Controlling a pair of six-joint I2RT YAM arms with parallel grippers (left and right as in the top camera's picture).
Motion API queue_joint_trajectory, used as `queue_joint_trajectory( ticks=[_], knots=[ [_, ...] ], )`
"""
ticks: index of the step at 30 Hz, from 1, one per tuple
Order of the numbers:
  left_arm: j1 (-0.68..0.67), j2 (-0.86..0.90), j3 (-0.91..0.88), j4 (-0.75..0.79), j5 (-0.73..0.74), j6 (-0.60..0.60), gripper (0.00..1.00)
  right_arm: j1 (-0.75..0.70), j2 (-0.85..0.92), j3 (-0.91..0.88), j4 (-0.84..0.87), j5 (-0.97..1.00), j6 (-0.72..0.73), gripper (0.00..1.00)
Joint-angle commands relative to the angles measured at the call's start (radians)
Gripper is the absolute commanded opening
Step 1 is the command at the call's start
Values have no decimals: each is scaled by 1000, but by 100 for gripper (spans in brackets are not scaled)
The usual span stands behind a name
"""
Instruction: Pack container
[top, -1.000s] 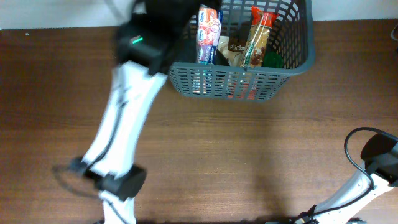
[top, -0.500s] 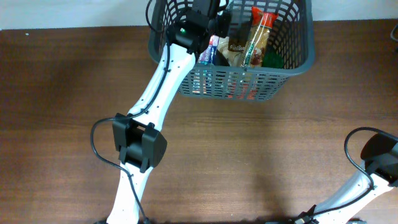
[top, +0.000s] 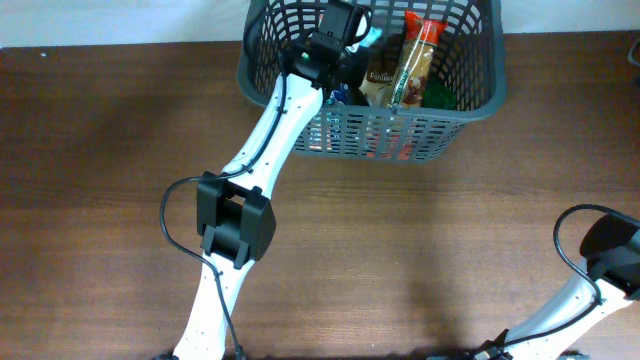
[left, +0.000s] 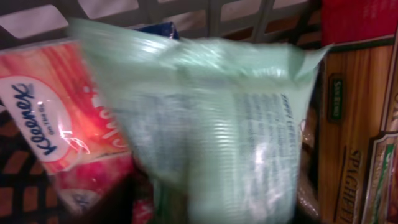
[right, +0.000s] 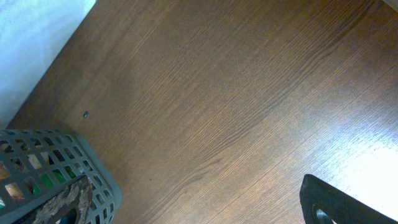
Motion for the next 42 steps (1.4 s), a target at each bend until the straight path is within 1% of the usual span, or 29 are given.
queue_joint_trajectory(
  ticks=[1, 3, 4, 6, 10, 14, 19, 23, 25, 29, 38, 41, 42],
  knots=[
    [8, 4, 10, 4, -13, -10, 68, 5, 3, 0, -6, 16, -10, 99],
    [8, 4, 10, 4, -13, -9, 83, 5, 3, 0, -6, 16, -10, 99],
    [8, 4, 15, 3, -13, -9, 86, 5, 3, 0, -6, 16, -10, 99],
    [8, 4, 28, 2, -13, -9, 100, 5, 3, 0, -6, 16, -10, 99],
    [8, 4, 97, -2, -13, -9, 99, 5, 3, 0, -6, 16, -10, 99],
    [12, 3, 264, -54, -29, -1, 99, 5, 3, 0, -6, 16, -10, 99],
    [37, -12, 487, -167, -122, -2, 99, 5, 3, 0, -6, 16, -10, 99],
    [78, -71, 668, -294, -177, -2, 99, 5, 3, 0, -6, 16, -10, 99],
    [100, -129, 663, -340, -192, -2, 99, 5, 3, 0, -6, 16, -10, 99],
    [156, -232, 663, -484, -213, -2, 99, 5, 3, 0, -6, 16, -10, 99],
    [288, -378, 663, -828, -219, -2, 99, 5, 3, 0, -6, 16, -10, 99],
    [305, -418, 663, -906, -219, -1, 99, 5, 3, 0, -6, 16, -10, 99],
    [305, -436, 661, -906, -212, 3, 99, 5, 3, 0, -6, 16, -10, 99]
  ],
)
